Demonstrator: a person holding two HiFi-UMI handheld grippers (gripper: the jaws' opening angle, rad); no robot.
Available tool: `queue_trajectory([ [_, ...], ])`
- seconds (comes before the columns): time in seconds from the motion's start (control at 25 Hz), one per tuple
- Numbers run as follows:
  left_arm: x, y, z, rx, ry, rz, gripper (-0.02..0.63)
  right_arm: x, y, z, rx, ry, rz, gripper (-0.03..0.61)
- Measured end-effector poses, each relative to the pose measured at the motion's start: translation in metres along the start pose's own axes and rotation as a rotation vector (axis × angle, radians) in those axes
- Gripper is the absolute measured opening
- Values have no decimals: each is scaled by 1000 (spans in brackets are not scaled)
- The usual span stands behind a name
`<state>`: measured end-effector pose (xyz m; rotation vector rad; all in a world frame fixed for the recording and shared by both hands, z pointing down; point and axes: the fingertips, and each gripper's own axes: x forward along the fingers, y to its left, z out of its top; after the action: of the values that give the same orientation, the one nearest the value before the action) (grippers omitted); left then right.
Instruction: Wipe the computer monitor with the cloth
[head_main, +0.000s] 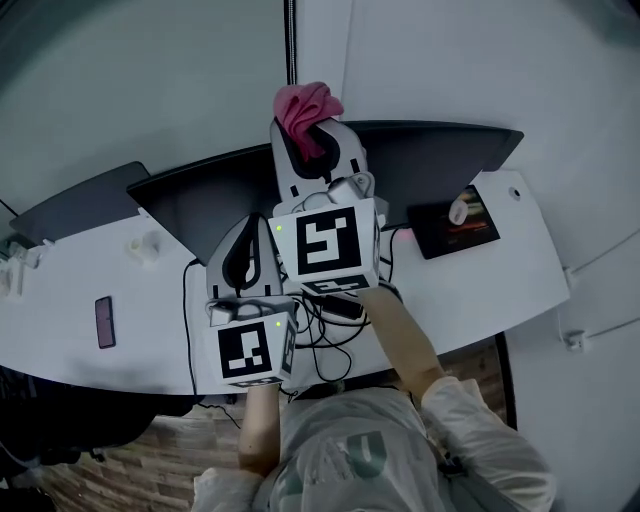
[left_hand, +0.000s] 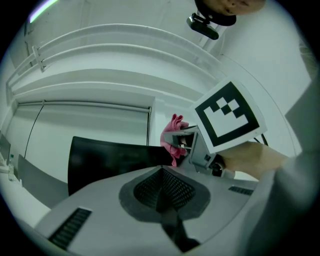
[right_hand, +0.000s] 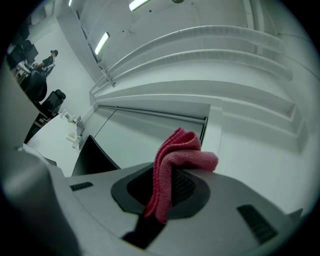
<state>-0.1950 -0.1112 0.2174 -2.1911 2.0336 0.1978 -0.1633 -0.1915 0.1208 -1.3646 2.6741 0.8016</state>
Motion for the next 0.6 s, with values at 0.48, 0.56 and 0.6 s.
queue_trajectory([
  [0.48,27,-44,-4,26,0,-83,15,-15,-37,-13,-16,-4,-56,57],
  [0.56,34,-53,-2,31,-9,-73,15,-19,-47,-17,-12,-8,-50,57],
  [0.6,38,-59,-1,35,-16,-66,15,-22,-53,-19,-12,-7,-42,57],
])
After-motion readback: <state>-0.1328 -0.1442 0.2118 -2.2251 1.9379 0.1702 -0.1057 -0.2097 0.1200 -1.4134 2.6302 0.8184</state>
